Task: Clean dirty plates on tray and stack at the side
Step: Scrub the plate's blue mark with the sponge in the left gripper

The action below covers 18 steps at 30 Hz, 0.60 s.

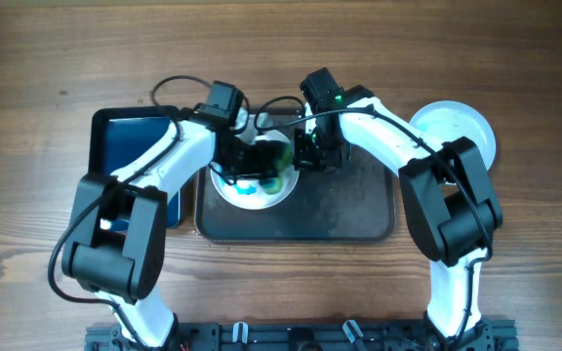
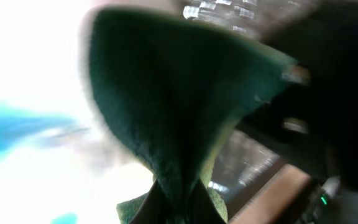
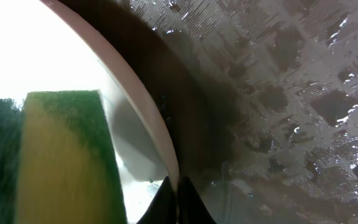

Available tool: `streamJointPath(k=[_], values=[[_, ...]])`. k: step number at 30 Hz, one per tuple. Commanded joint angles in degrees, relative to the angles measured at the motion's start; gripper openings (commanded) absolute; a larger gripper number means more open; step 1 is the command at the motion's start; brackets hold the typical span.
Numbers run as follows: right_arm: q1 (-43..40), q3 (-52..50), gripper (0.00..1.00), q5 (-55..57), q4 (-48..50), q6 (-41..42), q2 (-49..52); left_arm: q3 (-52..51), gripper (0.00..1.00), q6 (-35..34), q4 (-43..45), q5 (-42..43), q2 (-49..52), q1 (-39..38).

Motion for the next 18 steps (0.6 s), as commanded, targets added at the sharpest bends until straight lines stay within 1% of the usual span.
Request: streamJointPath(k=[1, 3, 5, 7, 8, 10, 12, 16, 18], values=[[-0.5, -0.3, 0.04, 1.2, -0.1, 0.2, 0.8, 0.0, 0.04, -5.1, 1.4, -7.5, 0.6, 1.9], [-0.5, -0.3, 0.04, 1.2, -0.1, 0.2, 0.8, 0.0, 0.04, -11.4, 0.9, -16.4, 0.6, 2.5], [-0.5, -0.3, 0.04, 1.2, -0.1, 0.2, 0.8, 0.0, 0.04, -20.2, -1.3, -30.0, 0.6, 2.8], [-0.5, -0.3, 0.04, 1.2, -0.1, 0.2, 0.8, 0.0, 0.04, -24.9, -3.8, -37.2, 0.6, 2.8], [-0.5, -0.3, 0.04, 1.2, -0.1, 0.2, 0.8, 0.0, 0.04, -26.0, -4.6, -38.4, 0.6, 2.8], [-0.5, -0.3, 0.04, 1.2, -0.1, 0.2, 0.8, -0.1, 0.04, -26.1, -5.0, -36.7, 0.7, 2.6], [-0.5, -0.3, 0.04, 1.2, 0.0, 0.2, 0.8, -0.1, 0.04, -25.6, -4.3, -31.0, 0.7, 1.8], [-0.5, -0.3, 0.04, 1.3, -0.1, 0.3, 0.8, -0.1, 0.04, -17.8, -2.8, -18.4, 0.7, 0.0], [-0.5, -0.3, 0.04, 1.3, -0.1, 0.2, 0.8, -0.2, 0.04, -17.4, -3.0, -18.1, 0.7, -1.3]])
